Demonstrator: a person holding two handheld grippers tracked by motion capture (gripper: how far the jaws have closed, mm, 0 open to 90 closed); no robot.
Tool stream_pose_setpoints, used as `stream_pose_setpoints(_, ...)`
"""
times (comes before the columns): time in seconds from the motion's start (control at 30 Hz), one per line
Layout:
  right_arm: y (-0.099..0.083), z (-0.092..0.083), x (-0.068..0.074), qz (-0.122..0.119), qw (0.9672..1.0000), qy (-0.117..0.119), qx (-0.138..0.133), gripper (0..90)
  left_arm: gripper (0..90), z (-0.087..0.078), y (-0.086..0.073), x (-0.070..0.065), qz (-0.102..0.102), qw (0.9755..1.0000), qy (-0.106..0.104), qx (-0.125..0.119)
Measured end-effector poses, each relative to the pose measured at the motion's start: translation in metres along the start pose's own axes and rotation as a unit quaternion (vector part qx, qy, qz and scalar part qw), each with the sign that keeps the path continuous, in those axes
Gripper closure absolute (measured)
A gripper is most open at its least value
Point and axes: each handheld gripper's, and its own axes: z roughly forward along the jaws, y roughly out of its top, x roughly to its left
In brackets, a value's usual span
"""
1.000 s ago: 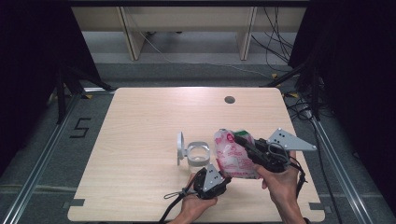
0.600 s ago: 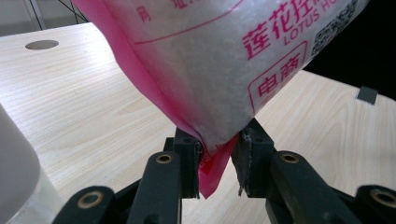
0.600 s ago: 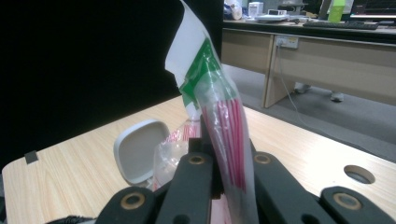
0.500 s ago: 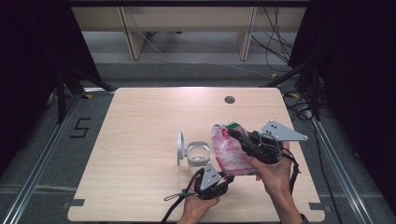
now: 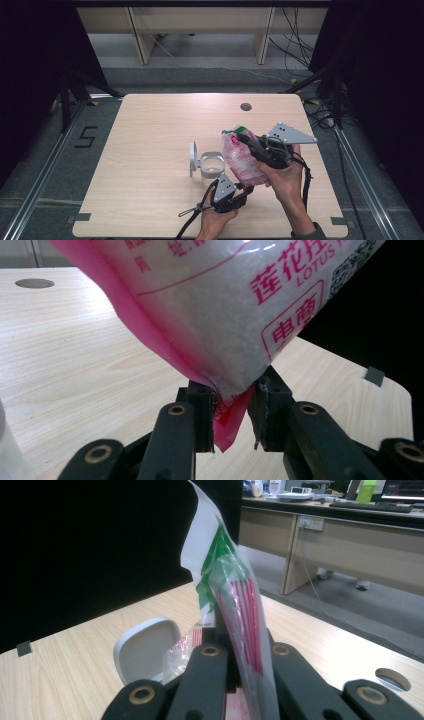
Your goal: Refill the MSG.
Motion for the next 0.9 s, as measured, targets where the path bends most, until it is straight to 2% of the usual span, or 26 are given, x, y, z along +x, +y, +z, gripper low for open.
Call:
stream_pose_setpoints(0.03,0.0,0.001,0.001,0.008,1.0,0.002,0.002,90.0,72.8,0.002,-0.001,0.001,0.001,0.9999,-0.009,-0.006)
stream_pose_setpoints(0.1,0.0,0.004,0.0,-0.006,1.0,-0.002,0.006,90.0,72.9,0.002,-0.001,0.001,-0.004,1.0,-0.003,-0.001)
stream_pose_setpoints(0.13,0.0,0.006,0.001,-0.003,1.0,-0.002,0.006,90.0,72.9,0.003,-0.002,0.001,-0.008,0.9999,-0.009,-0.008)
stream_pose_setpoints(0.17,0.0,0.007,0.002,0.004,1.0,0.004,0.006,90.0,72.9,0.002,-0.002,0.001,-0.005,1.0,-0.003,-0.005)
stream_pose_setpoints(0.2,0.0,0.009,0.002,-0.006,1.0,0.002,0.006,90.0,72.9,0.003,-0.002,0.002,0.004,1.0,0.0,-0.007)
stream_pose_setpoints(0.23,0.0,0.009,0.002,-0.006,1.0,0.002,0.006,90.0,73.1,0.003,-0.002,0.002,0.004,1.0,0.0,-0.007)
stream_pose_setpoints(0.27,0.0,0.011,0.004,-0.015,0.9999,0.002,0.009,90.0,73.1,0.004,-0.003,0.001,-0.004,0.9999,-0.003,-0.012)
stream_pose_setpoints(0.3,0.0,0.011,0.004,-0.015,0.9999,0.002,0.009,90.0,73.1,0.004,-0.003,0.0,-0.007,0.9999,0.003,-0.01)
stream_pose_setpoints(0.33,0.0,0.014,0.005,-0.005,0.9999,0.005,0.012,90.0,73.1,0.004,-0.003,0.0,-0.008,0.9999,0.005,-0.012)
stream_pose_setpoints(0.4,0.0,0.014,0.005,-0.002,0.9999,0.003,0.015,90.0,73.1,0.003,-0.003,0.001,-0.004,0.9999,0.005,-0.009)
stream_pose_setpoints(0.47,0.0,0.015,0.005,-0.008,0.9999,0.0,0.013,90.0,73.2,0.005,-0.003,0.002,-0.008,0.9999,0.003,-0.014)
stream_pose_setpoints(0.5,0.001,0.016,0.004,-0.009,0.9999,0.007,0.009,90.0,73.2,0.006,-0.003,0.003,-0.007,0.9998,0.002,-0.017)
stream_pose_setpoints(0.57,0.001,0.017,0.005,-0.006,0.9999,0.0,0.013,90.0,73.2,0.005,-0.002,0.003,-0.006,0.9999,0.007,-0.011)
stream_pose_setpoints(0.6,0.001,0.019,0.005,-0.001,0.9999,0.008,0.01,90.0,73.2,0.005,-0.002,0.003,-0.006,0.9999,0.009,-0.01)
stream_pose_setpoints(0.67,0.001,0.021,0.006,0.004,0.9999,0.007,0.011,90.0,73.3,0.008,-0.002,0.003,-0.01,0.9997,0.002,-0.022)
stream_pose_setpoints(0.87,0.002,0.026,0.007,-0.001,0.9998,0.005,0.016,90.0,73.5,0.01,-0.002,0.001,-0.01,0.9997,0.004,-0.021)
stream_pose_setpoints(0.9,0.002,0.025,0.008,0.004,0.9998,0.004,0.019,90.0,73.6,0.01,-0.002,0.0,-0.009,0.9997,0.006,-0.022)
